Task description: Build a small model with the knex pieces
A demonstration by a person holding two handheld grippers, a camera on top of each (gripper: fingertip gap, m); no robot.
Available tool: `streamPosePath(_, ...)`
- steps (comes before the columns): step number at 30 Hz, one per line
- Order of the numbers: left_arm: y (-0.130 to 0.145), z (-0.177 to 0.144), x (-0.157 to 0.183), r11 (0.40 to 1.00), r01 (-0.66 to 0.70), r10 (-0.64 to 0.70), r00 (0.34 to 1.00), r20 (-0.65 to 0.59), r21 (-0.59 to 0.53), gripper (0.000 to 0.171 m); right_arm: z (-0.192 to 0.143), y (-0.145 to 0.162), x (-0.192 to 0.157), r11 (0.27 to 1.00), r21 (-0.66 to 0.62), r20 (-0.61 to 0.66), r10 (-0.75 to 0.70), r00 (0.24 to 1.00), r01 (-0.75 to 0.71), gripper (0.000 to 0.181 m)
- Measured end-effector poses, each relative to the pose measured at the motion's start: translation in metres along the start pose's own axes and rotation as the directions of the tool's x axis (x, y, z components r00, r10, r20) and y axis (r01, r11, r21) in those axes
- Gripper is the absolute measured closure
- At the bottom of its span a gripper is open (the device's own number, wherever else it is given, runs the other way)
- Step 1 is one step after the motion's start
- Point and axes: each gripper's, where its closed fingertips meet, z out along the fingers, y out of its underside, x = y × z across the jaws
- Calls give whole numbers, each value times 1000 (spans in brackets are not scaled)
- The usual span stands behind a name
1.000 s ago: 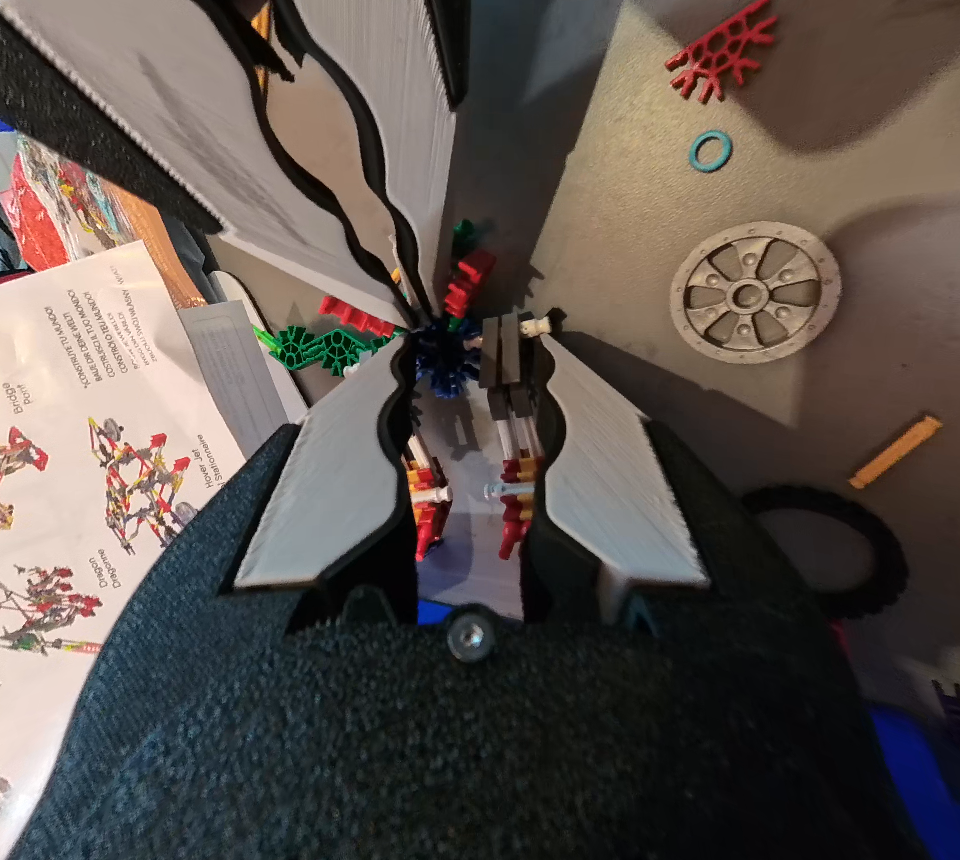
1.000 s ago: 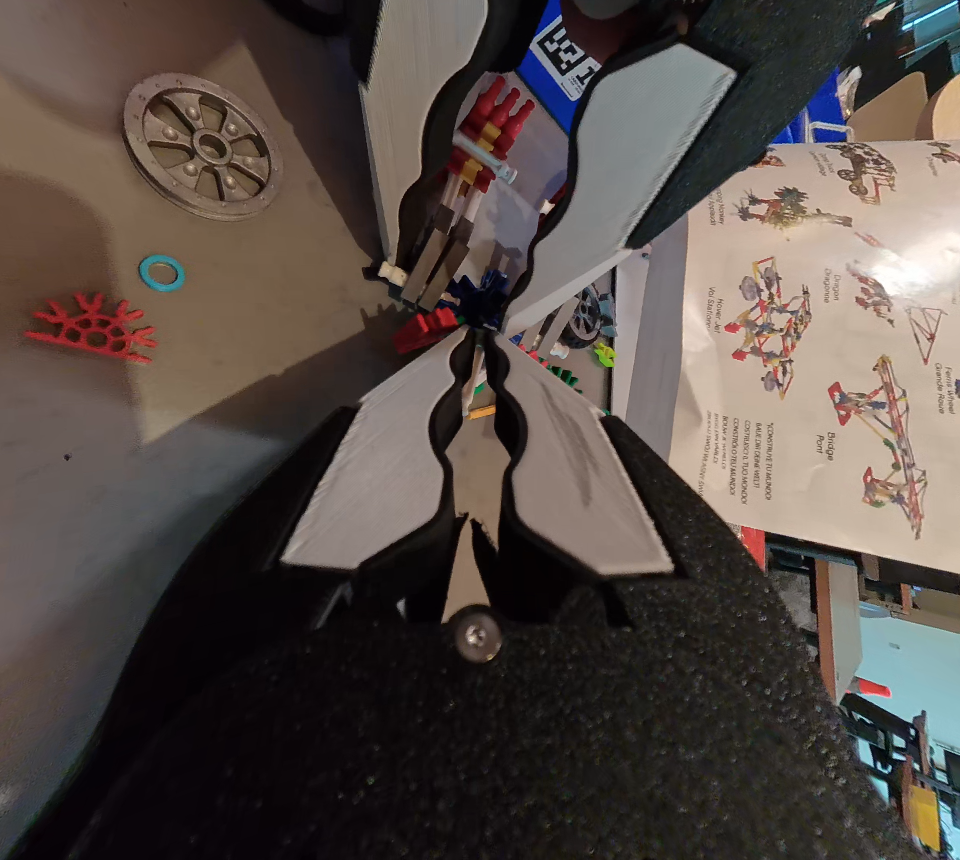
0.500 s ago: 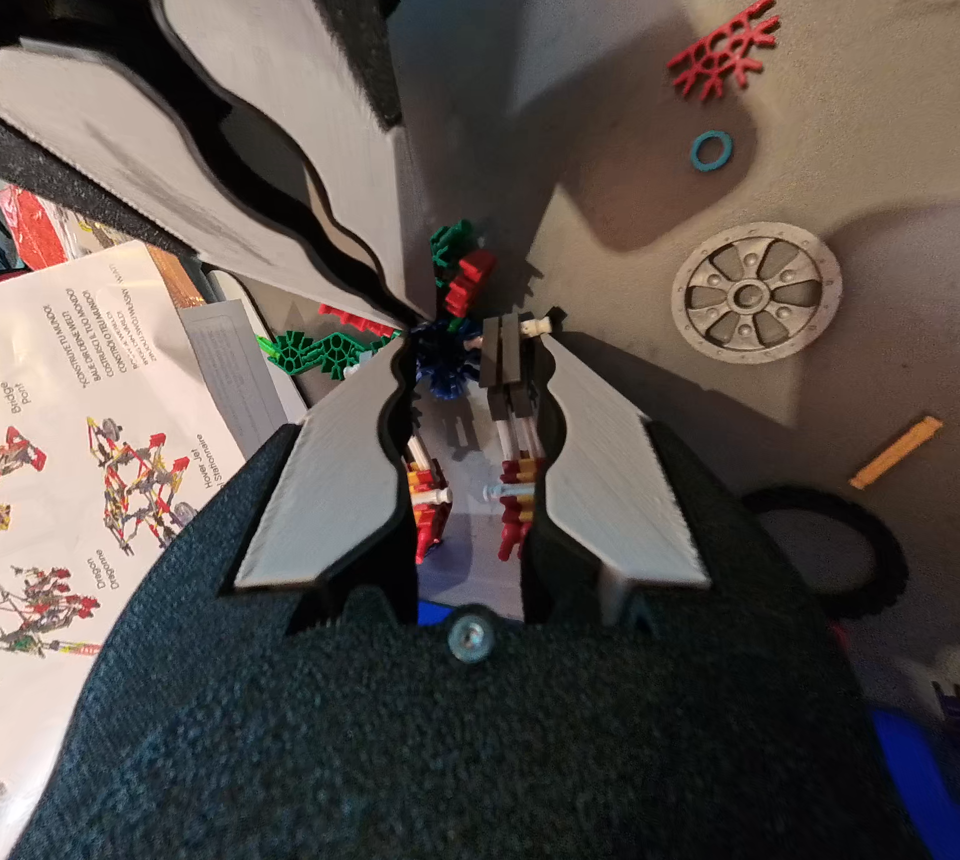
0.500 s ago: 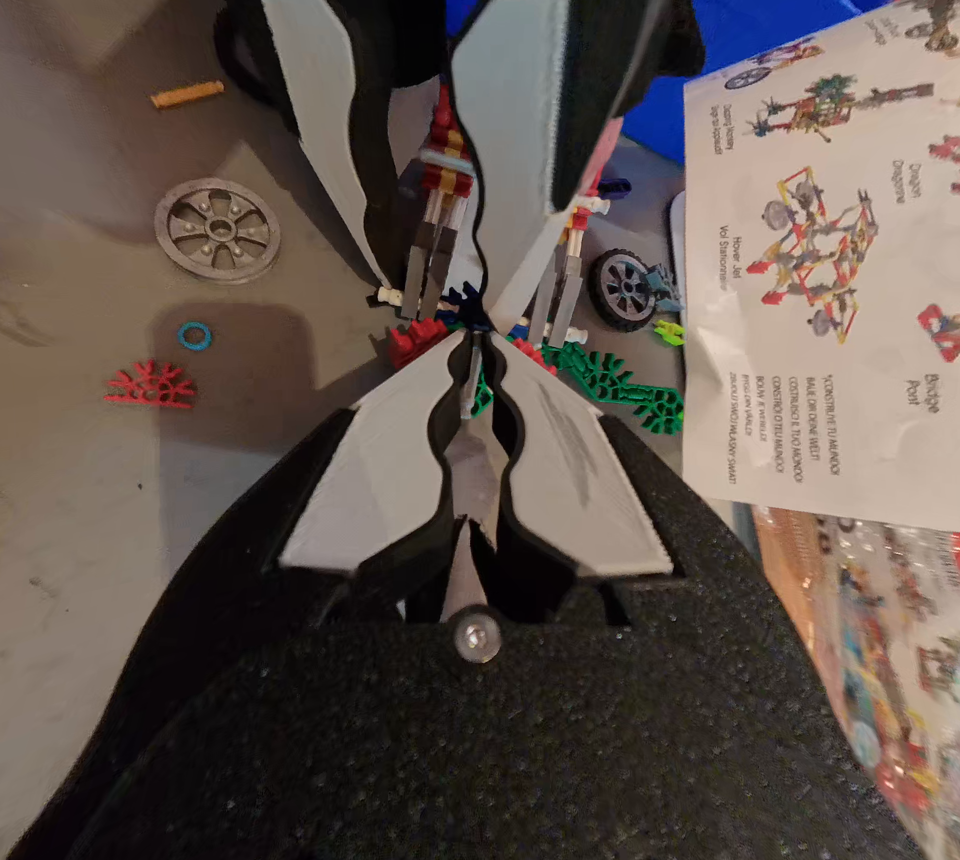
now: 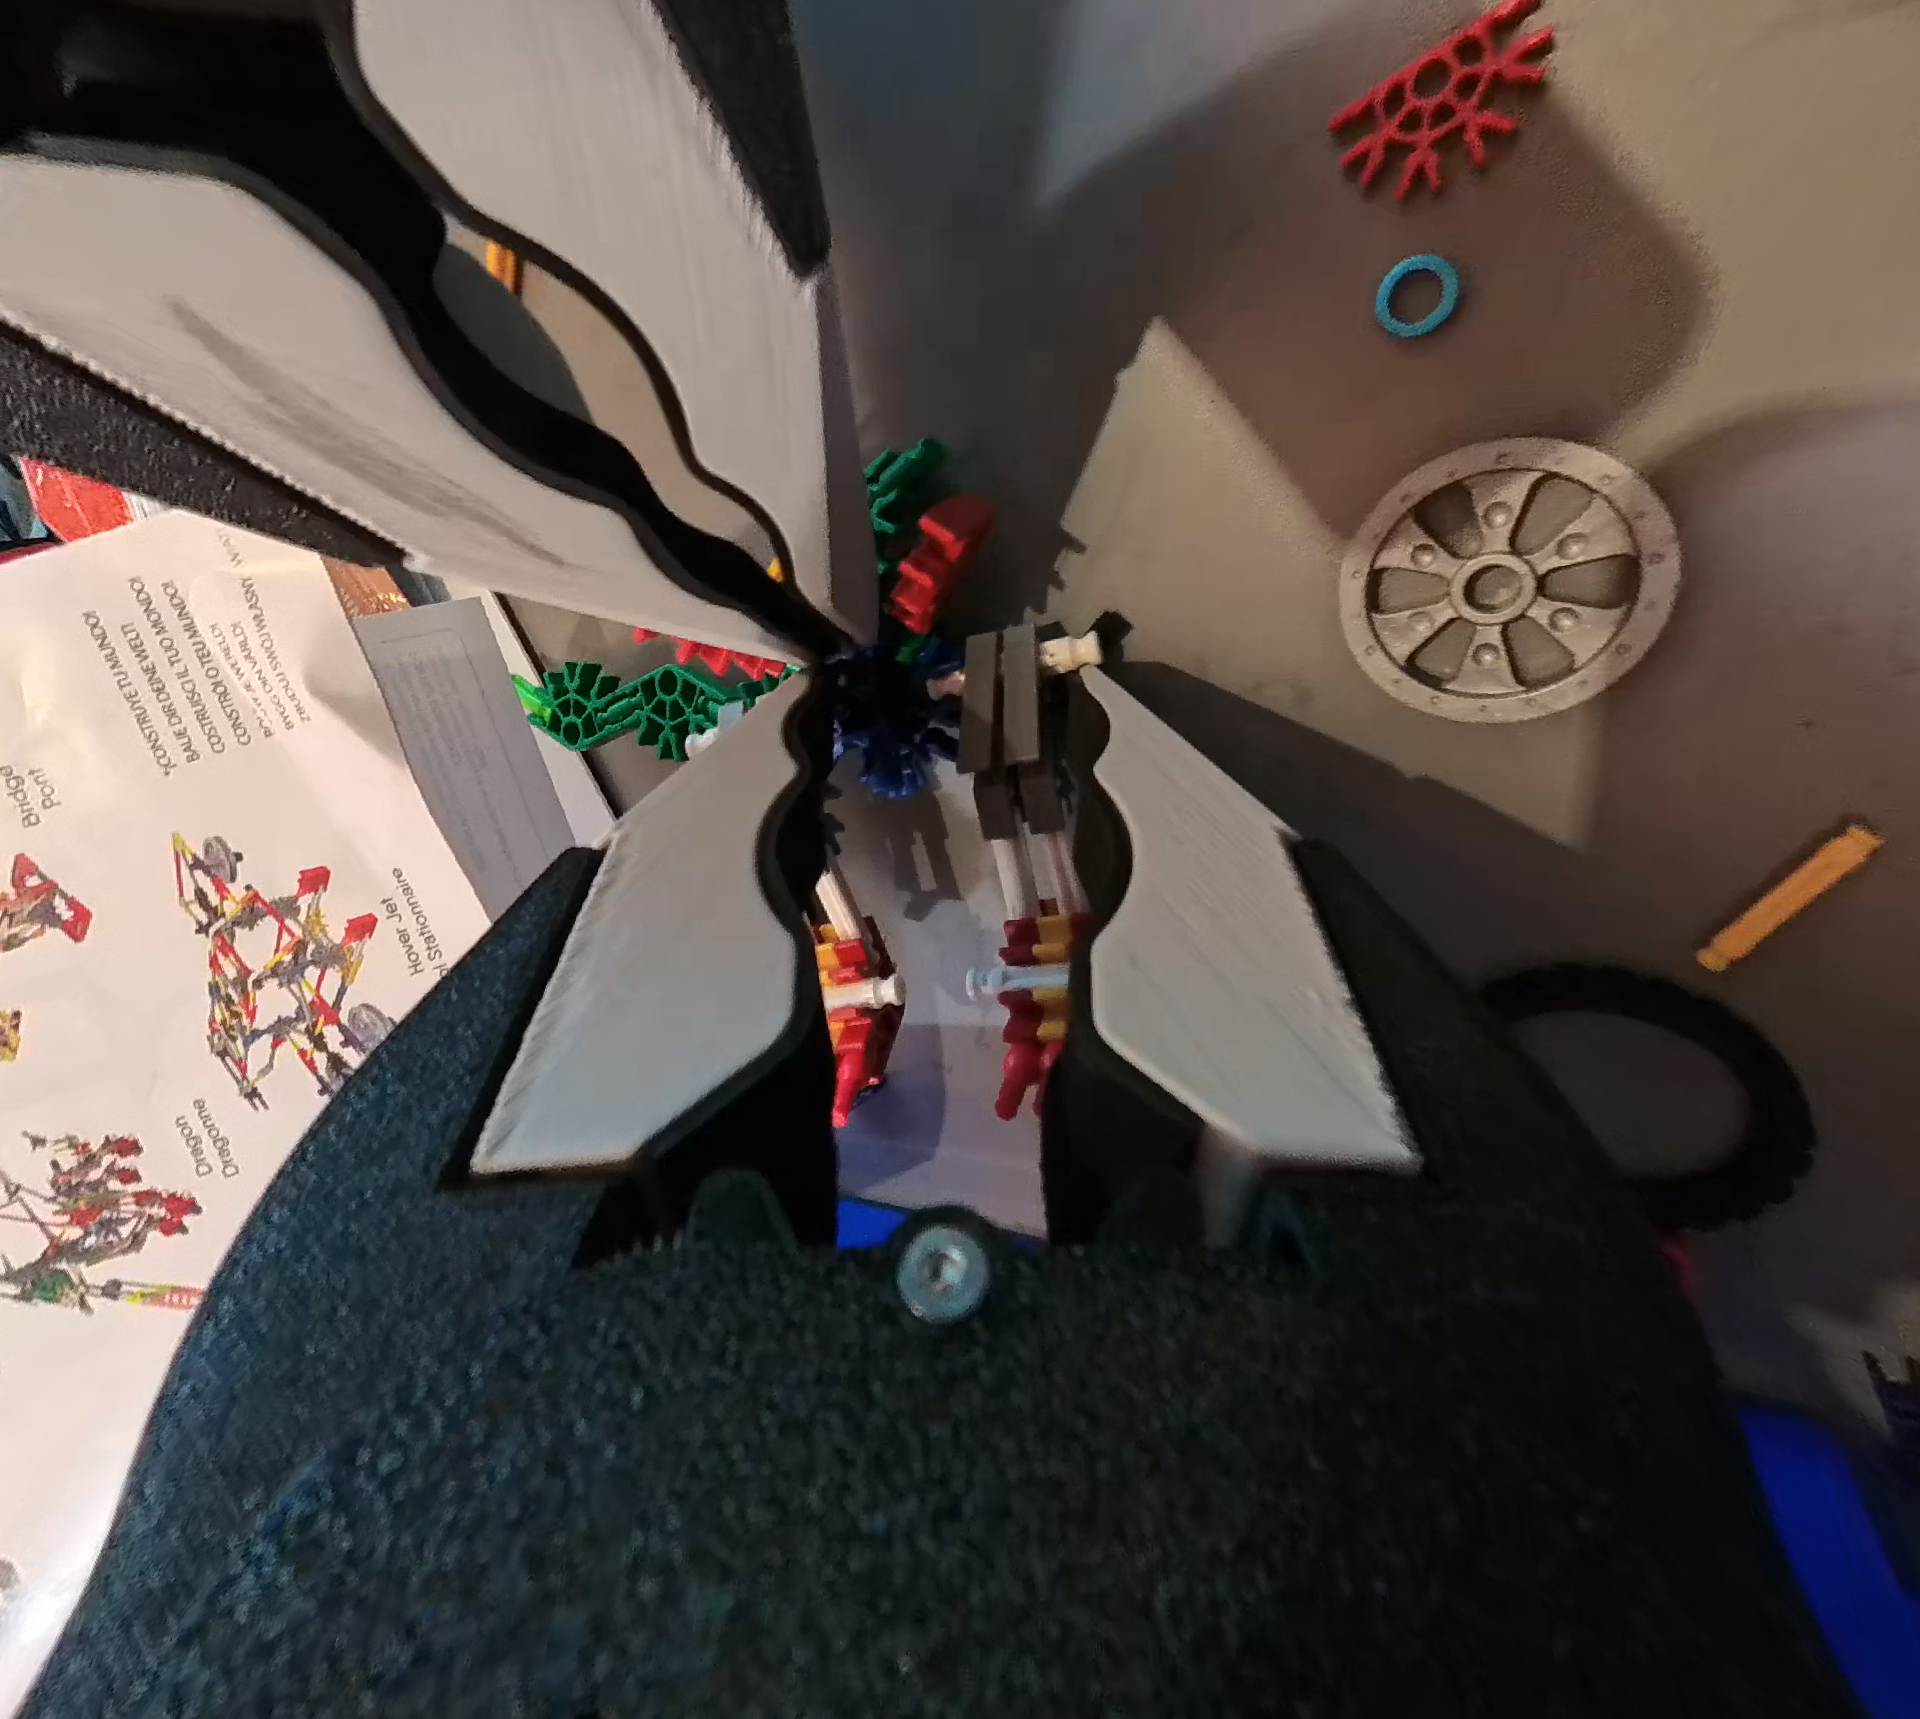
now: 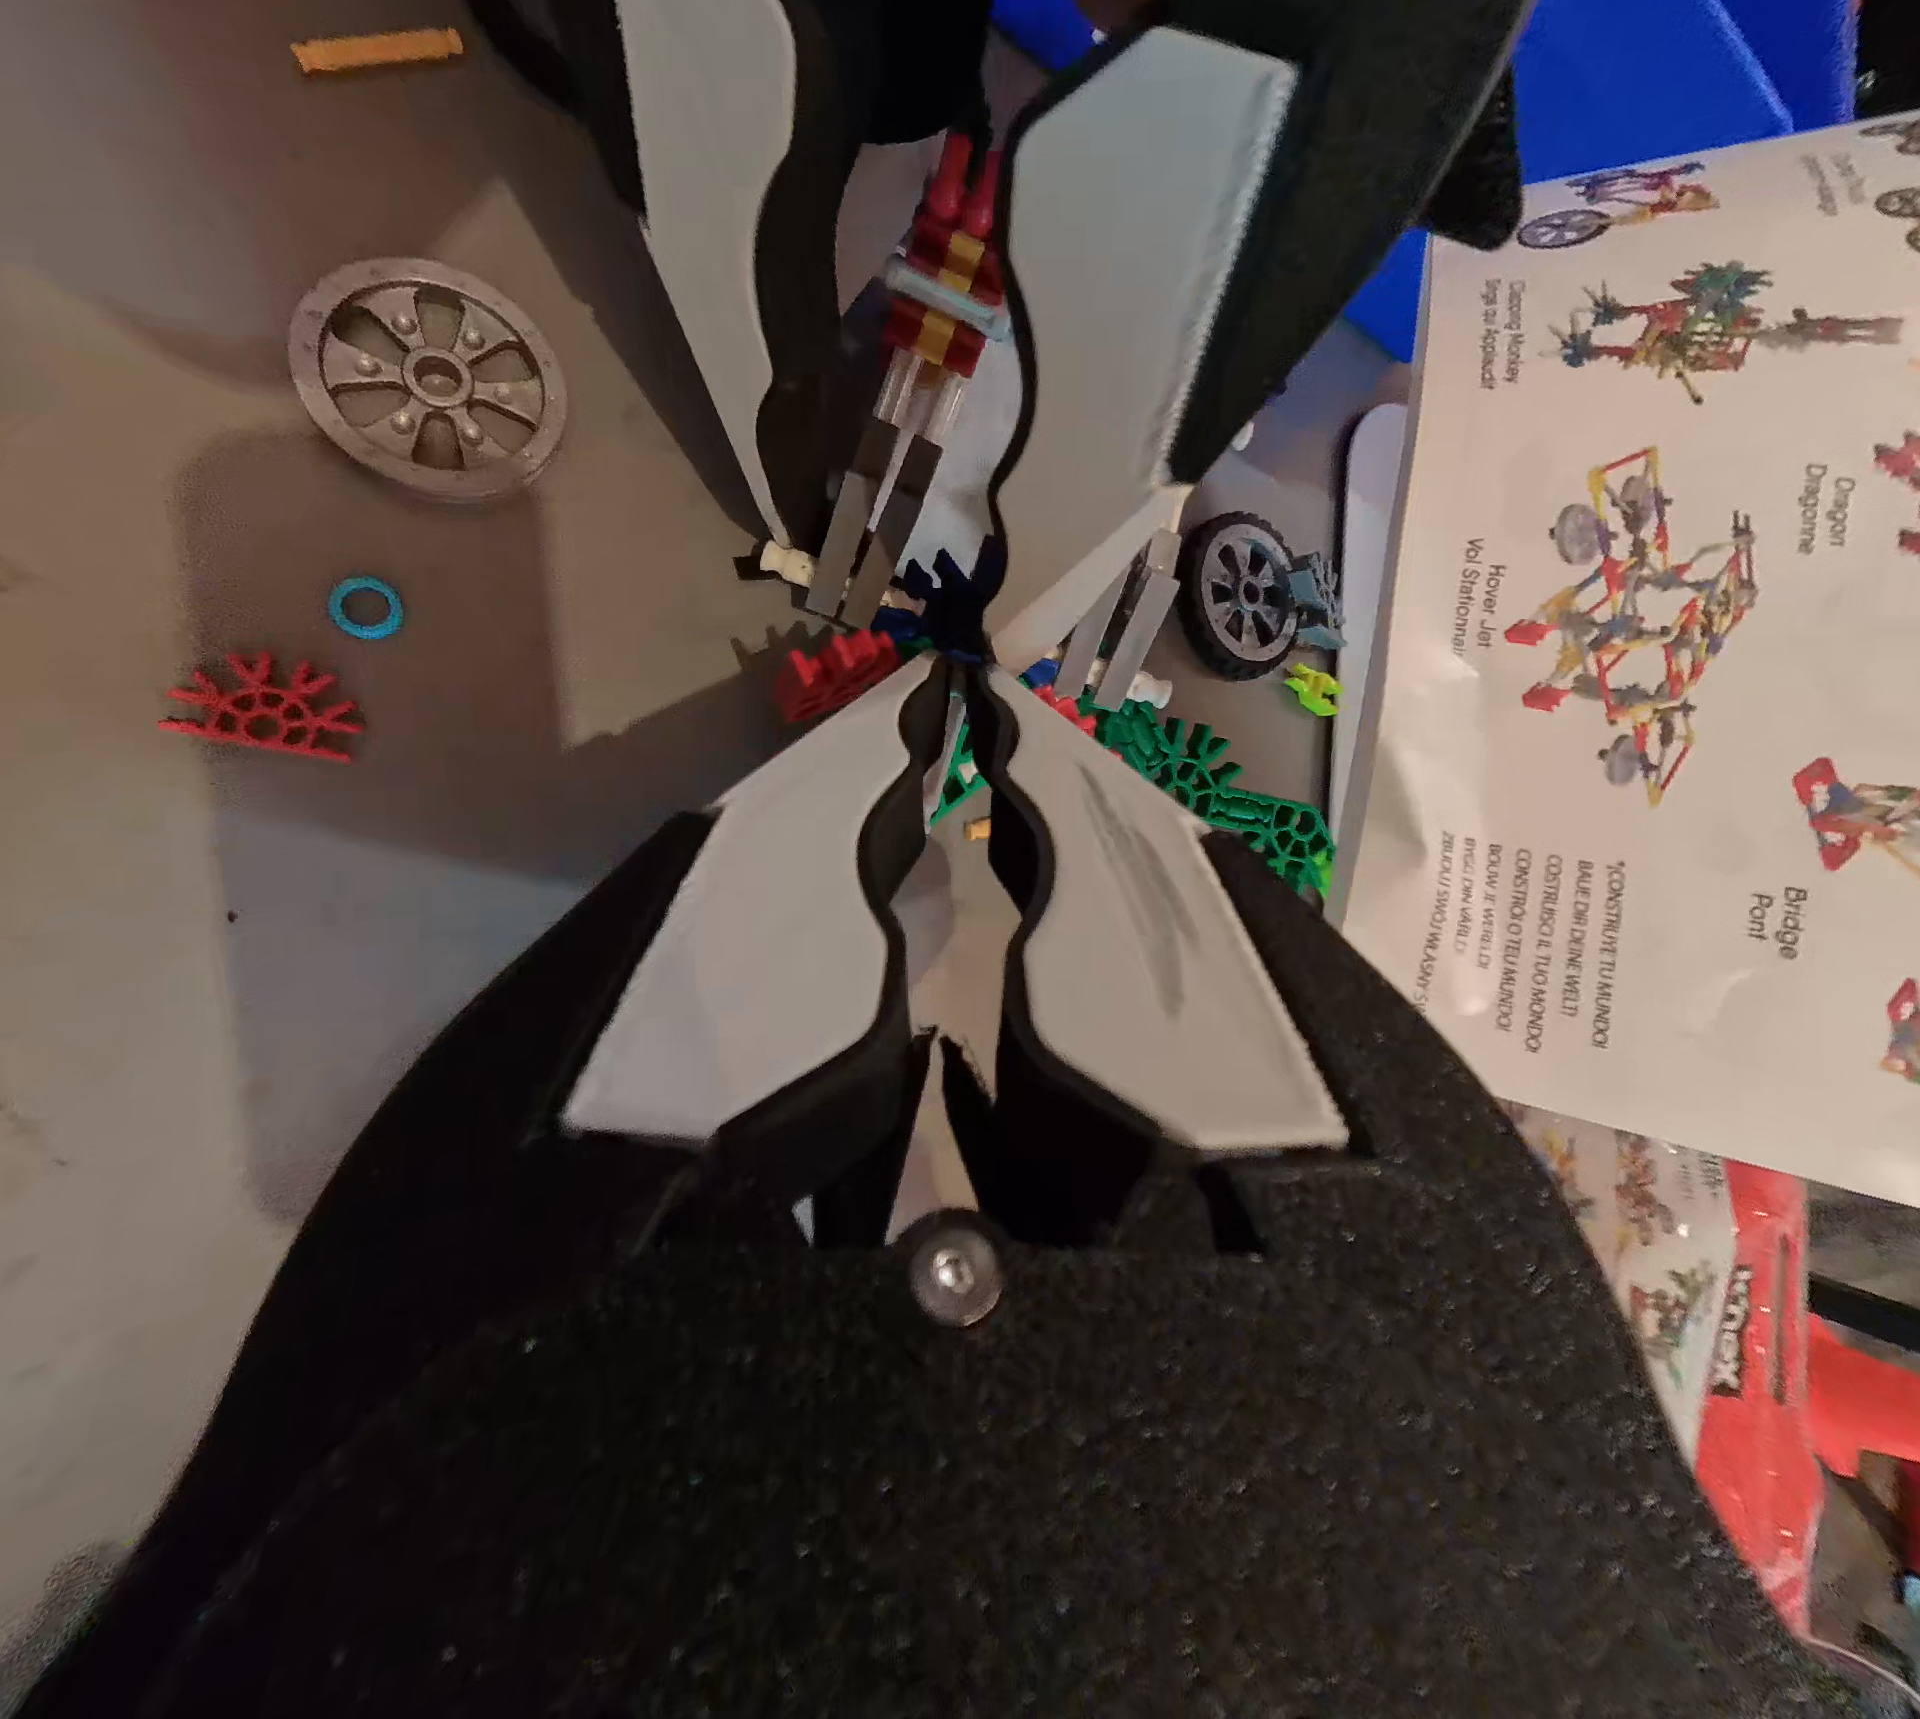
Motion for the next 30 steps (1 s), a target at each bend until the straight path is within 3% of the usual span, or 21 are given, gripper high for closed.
streamPosePath(4,0,0,0,1000,-9,9,1000,-3,-6,128,0,0,-1,999,-2,-21,-50,999,50,177)
streamPosePath(12,0,0,0,1000,-4,4,1000,-3,-2,128,-1,3,-6,999,-27,103,37,994,-34,167)
streamPosePath(17,1,0,0,1000,-6,6,1000,-4,1,128,-1,3,-3,999,-41,109,-22,994,27,173)
streamPosePath(30,0,0,1,999,-42,42,999,11,4,129,1,5,-4,960,-114,-52,-262,964,255,169)
